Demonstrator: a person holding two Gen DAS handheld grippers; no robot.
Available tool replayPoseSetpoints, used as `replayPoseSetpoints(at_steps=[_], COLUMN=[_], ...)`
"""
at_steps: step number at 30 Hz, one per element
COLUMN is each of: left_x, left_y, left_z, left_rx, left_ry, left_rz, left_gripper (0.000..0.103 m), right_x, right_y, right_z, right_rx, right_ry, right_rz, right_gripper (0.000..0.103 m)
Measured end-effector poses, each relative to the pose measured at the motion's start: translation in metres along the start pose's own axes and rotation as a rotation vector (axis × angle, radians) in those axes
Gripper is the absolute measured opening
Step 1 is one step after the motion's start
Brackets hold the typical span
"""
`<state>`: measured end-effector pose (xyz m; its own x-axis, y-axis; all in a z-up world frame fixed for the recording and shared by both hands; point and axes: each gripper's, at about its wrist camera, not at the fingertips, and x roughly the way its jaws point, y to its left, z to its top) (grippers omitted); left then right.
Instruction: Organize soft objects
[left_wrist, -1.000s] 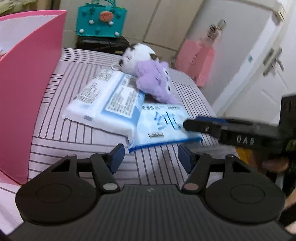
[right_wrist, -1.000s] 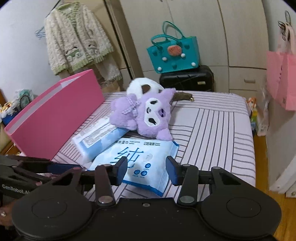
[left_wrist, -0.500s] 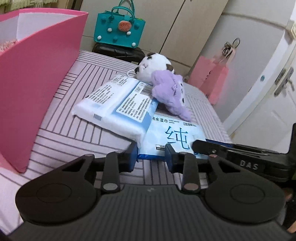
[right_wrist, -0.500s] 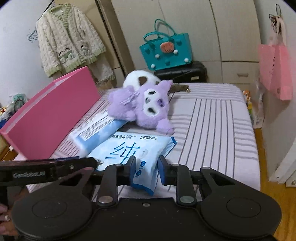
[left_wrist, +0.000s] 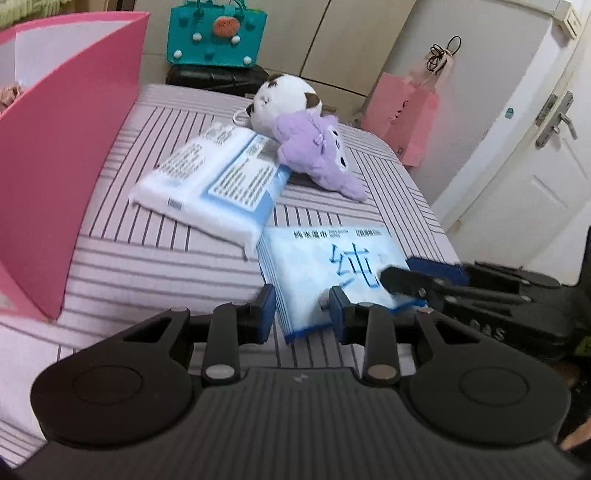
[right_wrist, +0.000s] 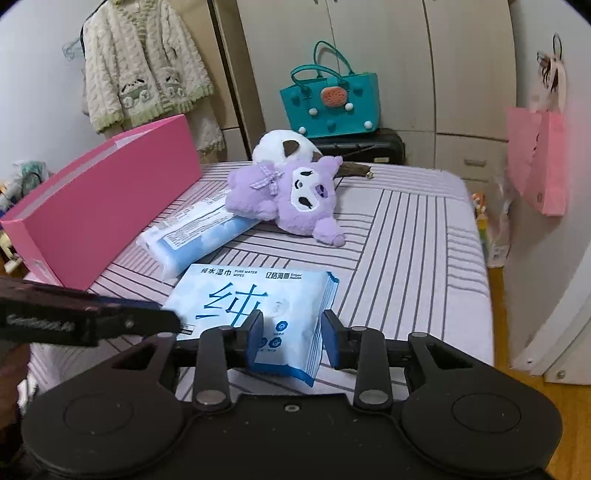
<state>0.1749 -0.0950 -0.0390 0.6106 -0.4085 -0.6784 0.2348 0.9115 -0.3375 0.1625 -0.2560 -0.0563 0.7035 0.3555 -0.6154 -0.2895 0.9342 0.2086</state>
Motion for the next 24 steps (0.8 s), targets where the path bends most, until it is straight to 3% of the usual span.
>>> replayPoseSetpoints(at_steps=[5, 13, 20, 24], left_x=[0.006, 0.004, -0.006, -0.023], left_y=[-0.003, -0.01, -0.002, -0.004], left_z=[0.004, 0.002, 0.017, 0.019], left_rx=[0.022, 0.071, 0.1, 0.139], left_ry=[-0.014, -0.016, 0.11, 0.093], left_rz=[0.004, 0.008, -0.105, -0.113], left_gripper=[0.031, 0.031, 0.031, 0.031], right_x=[0.001, 0.005, -0.007, -0.021], right_y=[-0.009, -0.002, -0.001, 0.002], right_z=[-0.002, 0.008, 0.017, 0.018], right_rx=[0.048, 0.034, 0.052, 0.061], right_ry=[0.014, 0.072, 0.108, 0.106], right_rz=[0.071, 0.057, 0.065, 0.102], right_gripper=[0.04, 0.038, 0.038, 0.038])
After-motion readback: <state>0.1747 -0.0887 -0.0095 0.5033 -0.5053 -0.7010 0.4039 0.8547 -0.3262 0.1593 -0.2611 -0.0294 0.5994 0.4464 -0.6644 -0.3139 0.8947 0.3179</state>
